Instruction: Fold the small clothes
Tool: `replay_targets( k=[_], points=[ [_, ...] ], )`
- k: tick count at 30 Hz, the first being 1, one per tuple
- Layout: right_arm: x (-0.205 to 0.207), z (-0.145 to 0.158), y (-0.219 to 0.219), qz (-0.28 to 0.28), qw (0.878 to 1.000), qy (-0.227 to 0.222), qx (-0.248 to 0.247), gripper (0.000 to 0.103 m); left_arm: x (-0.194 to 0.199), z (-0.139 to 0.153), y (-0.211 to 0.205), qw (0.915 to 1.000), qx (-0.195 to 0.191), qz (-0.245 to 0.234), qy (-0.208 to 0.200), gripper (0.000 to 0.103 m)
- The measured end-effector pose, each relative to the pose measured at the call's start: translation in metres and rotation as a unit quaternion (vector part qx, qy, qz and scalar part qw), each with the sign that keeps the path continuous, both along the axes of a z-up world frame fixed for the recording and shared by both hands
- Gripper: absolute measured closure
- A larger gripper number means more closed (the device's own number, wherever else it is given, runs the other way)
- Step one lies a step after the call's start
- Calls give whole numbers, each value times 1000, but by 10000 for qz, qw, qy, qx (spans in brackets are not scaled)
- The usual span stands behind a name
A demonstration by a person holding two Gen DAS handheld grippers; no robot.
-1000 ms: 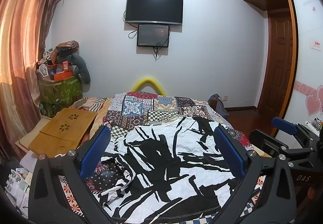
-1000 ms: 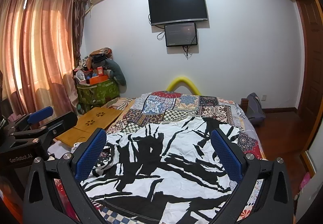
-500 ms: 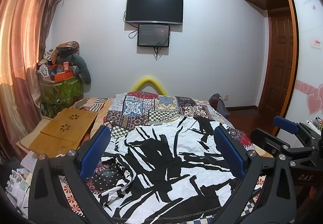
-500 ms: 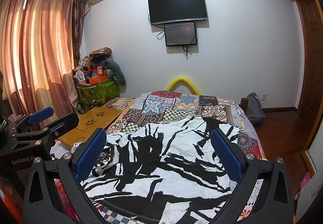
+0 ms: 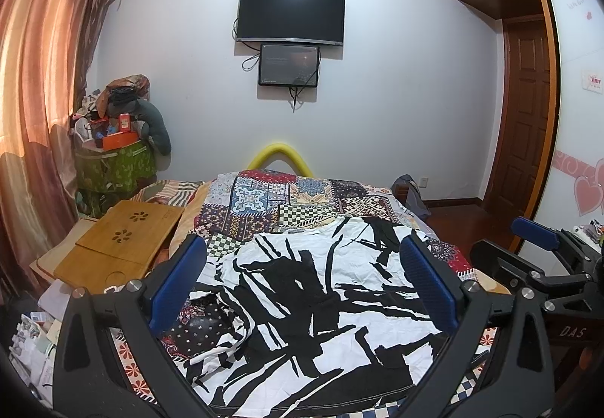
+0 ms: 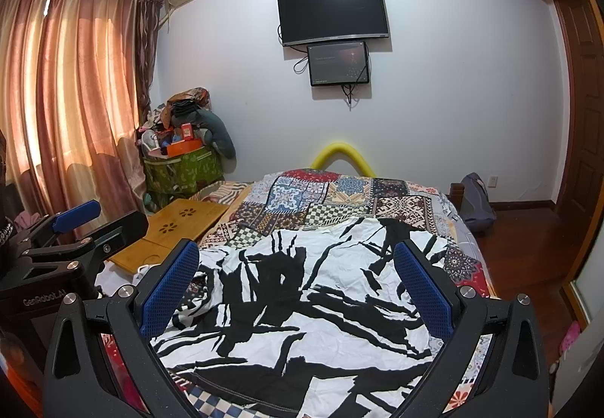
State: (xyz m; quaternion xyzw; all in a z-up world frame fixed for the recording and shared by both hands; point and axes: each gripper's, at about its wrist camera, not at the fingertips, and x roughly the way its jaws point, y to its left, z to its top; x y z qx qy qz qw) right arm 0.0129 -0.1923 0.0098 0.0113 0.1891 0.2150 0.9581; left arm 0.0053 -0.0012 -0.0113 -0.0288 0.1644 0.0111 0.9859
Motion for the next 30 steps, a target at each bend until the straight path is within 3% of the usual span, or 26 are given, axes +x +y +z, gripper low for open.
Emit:
replay_targets(
  k=[30],
  points=[
    [1,-2,0,-11,10000,9,-5,0,-1,2,-2,10000,26,11,-7,0]
  ],
)
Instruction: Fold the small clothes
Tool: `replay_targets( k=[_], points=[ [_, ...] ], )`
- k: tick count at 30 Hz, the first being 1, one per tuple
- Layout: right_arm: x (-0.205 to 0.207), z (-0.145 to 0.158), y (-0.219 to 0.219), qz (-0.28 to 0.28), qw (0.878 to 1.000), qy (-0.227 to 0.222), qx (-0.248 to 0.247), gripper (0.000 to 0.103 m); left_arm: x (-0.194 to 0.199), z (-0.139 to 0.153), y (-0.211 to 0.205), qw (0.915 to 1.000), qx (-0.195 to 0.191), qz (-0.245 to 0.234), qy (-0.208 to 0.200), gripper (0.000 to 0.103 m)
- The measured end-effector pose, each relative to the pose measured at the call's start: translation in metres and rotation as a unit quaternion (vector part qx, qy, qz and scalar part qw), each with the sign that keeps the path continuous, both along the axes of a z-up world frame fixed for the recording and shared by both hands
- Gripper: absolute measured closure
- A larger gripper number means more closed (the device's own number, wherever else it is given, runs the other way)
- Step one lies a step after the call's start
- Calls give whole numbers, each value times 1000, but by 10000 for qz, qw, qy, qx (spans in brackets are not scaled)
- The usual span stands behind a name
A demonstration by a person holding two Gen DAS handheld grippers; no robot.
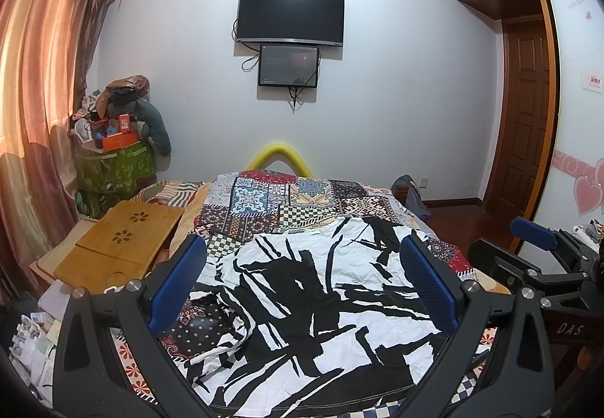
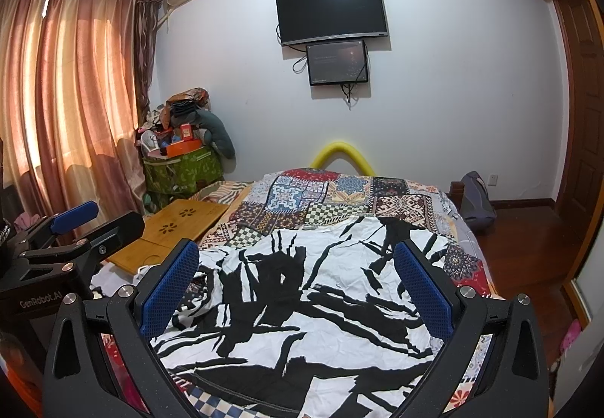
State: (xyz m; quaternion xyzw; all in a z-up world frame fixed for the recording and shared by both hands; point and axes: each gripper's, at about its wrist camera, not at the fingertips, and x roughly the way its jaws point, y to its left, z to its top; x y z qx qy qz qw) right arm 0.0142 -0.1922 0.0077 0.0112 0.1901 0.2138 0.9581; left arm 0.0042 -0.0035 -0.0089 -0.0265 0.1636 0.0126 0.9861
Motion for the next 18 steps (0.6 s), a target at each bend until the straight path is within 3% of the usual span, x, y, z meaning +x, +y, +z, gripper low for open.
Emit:
replay_targets(
  k=[10,18],
  points=[
    [23,-17,11,-81,9996,148,-207,0,24,-18,18,9997,89,179,163,0],
    [76,-44,32,18,9974,489,-527,1,74,-48,65,9963,60,565,647,0]
  ],
)
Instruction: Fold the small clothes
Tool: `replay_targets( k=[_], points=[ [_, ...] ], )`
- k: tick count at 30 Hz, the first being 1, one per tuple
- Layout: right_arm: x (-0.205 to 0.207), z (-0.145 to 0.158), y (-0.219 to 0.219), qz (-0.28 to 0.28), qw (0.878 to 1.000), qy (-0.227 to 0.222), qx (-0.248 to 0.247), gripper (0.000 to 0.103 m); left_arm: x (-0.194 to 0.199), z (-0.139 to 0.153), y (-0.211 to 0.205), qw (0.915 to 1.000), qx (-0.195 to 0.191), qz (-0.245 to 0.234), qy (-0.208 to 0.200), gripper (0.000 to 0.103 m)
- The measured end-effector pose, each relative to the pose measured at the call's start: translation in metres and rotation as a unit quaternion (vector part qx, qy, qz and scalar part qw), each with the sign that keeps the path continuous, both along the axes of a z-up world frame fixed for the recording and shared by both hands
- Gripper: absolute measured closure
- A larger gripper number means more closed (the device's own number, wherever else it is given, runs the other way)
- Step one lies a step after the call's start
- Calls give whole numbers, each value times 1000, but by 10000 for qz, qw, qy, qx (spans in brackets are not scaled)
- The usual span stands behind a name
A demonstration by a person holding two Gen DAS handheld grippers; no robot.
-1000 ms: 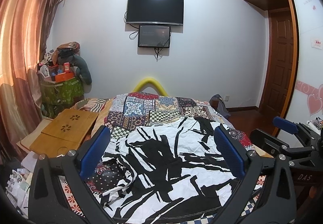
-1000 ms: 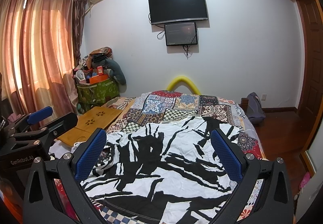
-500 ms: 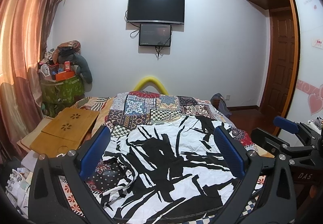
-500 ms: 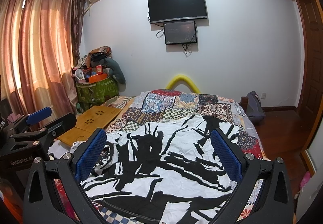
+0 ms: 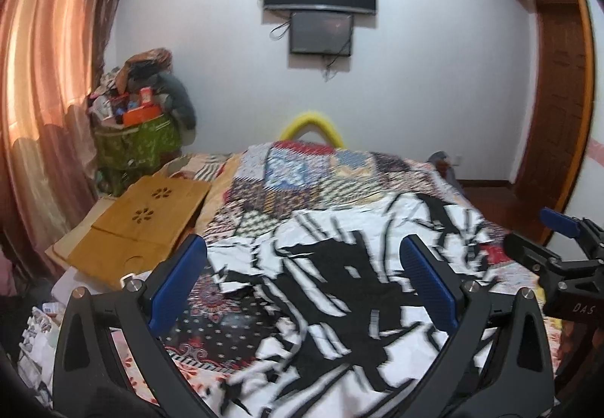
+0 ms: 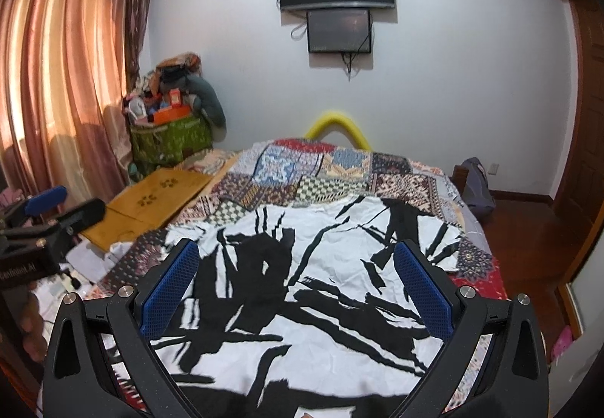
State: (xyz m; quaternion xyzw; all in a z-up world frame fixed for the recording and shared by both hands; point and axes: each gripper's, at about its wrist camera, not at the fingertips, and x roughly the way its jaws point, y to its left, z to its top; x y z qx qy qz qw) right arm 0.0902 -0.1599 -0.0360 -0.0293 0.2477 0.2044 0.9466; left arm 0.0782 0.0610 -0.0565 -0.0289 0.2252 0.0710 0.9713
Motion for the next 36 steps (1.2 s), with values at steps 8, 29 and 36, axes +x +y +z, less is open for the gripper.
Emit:
replay_targets(
  k=[8,29,36],
  points=[
    [61,-31,29,459,9972,503,-313,9,66,-51,66,9956,-219,329,845,0],
    [171,-151,87,1421,9482,2627,-1086,59,153,-184,150,9206,-2289,71,3163,22],
    [173,-156,86,1498,9442,2699,-1144,59,168,-196,150,8906,-3185,-171,3242,22]
  ],
)
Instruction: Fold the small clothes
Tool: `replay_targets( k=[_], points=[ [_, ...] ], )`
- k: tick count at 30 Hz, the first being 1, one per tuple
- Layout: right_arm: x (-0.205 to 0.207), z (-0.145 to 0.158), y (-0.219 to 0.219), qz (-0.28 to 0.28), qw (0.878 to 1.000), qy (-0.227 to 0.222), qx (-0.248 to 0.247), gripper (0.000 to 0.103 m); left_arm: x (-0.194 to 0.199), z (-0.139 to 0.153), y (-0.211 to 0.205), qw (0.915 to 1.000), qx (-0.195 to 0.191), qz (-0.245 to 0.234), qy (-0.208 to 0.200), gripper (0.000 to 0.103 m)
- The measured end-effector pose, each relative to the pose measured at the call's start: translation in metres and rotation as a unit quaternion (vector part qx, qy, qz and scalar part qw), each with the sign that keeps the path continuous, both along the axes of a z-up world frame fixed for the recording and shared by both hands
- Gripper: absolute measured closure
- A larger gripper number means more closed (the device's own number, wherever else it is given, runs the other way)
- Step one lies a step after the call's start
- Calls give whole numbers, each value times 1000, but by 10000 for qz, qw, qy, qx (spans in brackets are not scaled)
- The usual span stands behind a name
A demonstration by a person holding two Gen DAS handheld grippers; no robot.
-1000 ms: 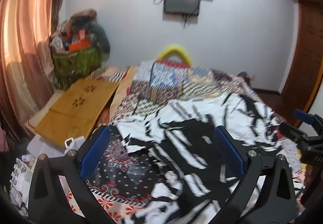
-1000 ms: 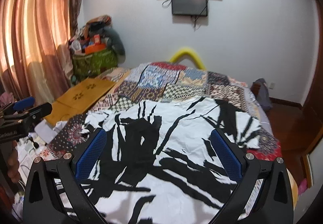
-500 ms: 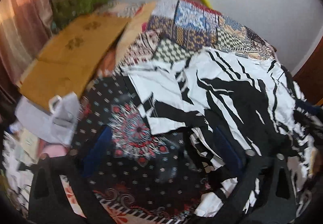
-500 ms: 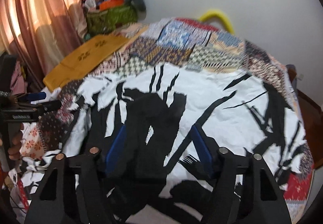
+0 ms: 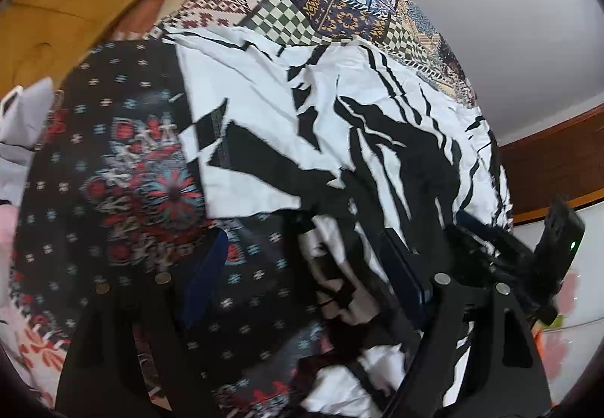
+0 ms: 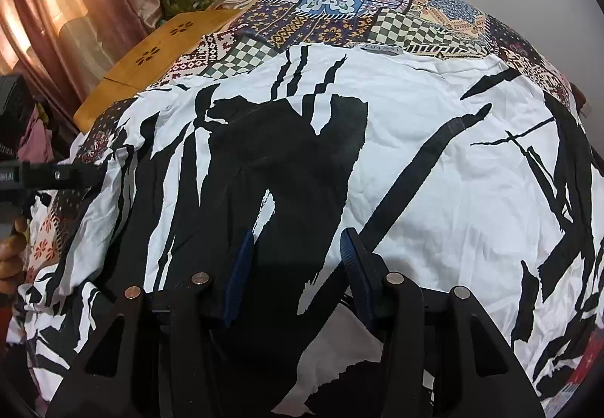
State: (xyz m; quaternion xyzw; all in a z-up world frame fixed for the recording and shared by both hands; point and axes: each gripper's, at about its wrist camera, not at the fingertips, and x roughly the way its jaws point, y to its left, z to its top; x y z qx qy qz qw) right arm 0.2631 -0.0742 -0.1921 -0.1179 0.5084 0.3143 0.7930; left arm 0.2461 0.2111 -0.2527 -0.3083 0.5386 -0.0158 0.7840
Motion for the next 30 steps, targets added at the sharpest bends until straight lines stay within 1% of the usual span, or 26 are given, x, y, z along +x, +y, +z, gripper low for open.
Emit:
replay_targets(
  k=[3,4,5,6,7,8,9,10,12,13,14,16,17,19,22,24,27,28,30],
  points=[
    [0,-1,1,29,10000,-19,-29,59,14,-9,1,9998,-142,26,118,22],
    [1,-1,1,27,10000,-14,-22,59,18,-14,3,9997,-171,80,181,24],
    [1,-1,1,24,10000,-9,-15,59,23,-19,5,9993,-209,163,257,30],
    [1,-2,1,23,10000,-2,-11,59,26,-21,8,9991,-194,229,295,40],
    [1,-2,1,21,10000,0,-11,59,29,-21,10,9991,-135,289,295,45],
    [1,-2,1,19,10000,-2,-12,59,33,-18,12,9990,36,339,274,58],
    [1,-2,1,24,10000,-4,-15,58,36,-16,13,9987,219,366,272,68],
    [1,-2,1,23,10000,-2,-9,58,39,-14,14,9979,456,388,263,72],
    [1,-3,0,16,10000,12,15,58,45,-8,13,9919,1170,439,238,84],
    [2,-3,0,16,10000,18,31,58,47,-5,13,9871,1526,437,199,88],
    [2,-3,-1,14,10000,21,41,58,50,0,11,9799,1948,405,136,91],
    [2,-4,-1,13,10000,24,56,58,53,7,10,9687,2449,399,23,94],
    [2,-4,0,17,10000,23,59,58,56,13,10,9599,2777,393,-46,97],
    [2,-4,-1,18,10000,23,66,58,62,23,10,9506,3077,388,-151,98],
    [2,-4,-1,19,10000,25,79,58,71,42,2,9479,3149,225,-437,100],
    [1,-3,-1,16,10000,26,86,58,78,57,-11,9443,3221,54,-669,100],
    [0,0,-3,-18,10000,25,88,58,84,76,-41,9401,3223,-340,-1052,100],
    [-1,2,-5,-20,10000,9,87,58,86,80,-52,9379,3237,-467,-1160,100],
    [-3,9,-12,-77,9999,-96,84,58,91,83,-82,9276,3373,-830,-1375,100]
  ],
)
